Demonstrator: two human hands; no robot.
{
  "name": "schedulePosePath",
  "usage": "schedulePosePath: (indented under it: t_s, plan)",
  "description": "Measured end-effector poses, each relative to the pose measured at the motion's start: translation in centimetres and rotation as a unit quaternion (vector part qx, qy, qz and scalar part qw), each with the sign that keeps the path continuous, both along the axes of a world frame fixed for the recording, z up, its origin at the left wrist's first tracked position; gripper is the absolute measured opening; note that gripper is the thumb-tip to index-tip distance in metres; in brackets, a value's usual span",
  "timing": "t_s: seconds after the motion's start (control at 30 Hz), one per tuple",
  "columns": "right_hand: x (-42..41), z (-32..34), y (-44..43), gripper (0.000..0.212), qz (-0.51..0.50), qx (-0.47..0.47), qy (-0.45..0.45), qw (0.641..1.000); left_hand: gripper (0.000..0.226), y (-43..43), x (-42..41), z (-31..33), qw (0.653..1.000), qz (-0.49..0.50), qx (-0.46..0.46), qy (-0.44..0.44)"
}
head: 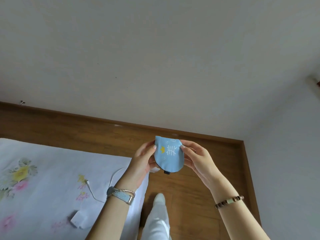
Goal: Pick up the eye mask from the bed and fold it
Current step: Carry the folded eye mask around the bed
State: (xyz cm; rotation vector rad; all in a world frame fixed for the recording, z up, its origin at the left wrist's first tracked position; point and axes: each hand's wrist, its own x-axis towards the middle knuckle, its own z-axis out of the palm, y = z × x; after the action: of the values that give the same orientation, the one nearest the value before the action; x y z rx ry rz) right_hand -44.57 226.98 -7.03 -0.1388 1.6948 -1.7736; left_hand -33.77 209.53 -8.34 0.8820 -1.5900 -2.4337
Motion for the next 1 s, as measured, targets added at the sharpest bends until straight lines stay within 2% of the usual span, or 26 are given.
schedulePosePath:
  t_s: [0.37,0.5,0.63,0.77,1.0]
  plan:
    - [-13.5,-0.4,-9.9,0.02,0.041,0.009,-0.014,0.999,0.019,-8.6,-12.5,-0.8,0.997,0.067,0.045,0.018]
    - [-18.2,0.0,-13.6,0.019,0.054,0.008,-0.013,0.998,0.028,-12.0,-16.7,-0.7,0.995,0.087,0.054,0.021]
    - [-22.1,0.4,-17.0,0.023,0.078,-0.001,-0.018,0.997,0.024,-15.1,-20.0,-0.4,0.995,0.091,0.046,0.024]
    - [-25.6,0.4,-20.7,0.023,0.1,-0.005,-0.021,0.995,0.031,-17.9,-22.4,-0.3,0.994,0.106,0.036,0.015]
    - [-33.2,-1.1,-30.5,0.02,0.203,0.011,-0.023,0.979,0.035,-24.1,-27.5,-0.9,0.977,0.212,0.033,0.006]
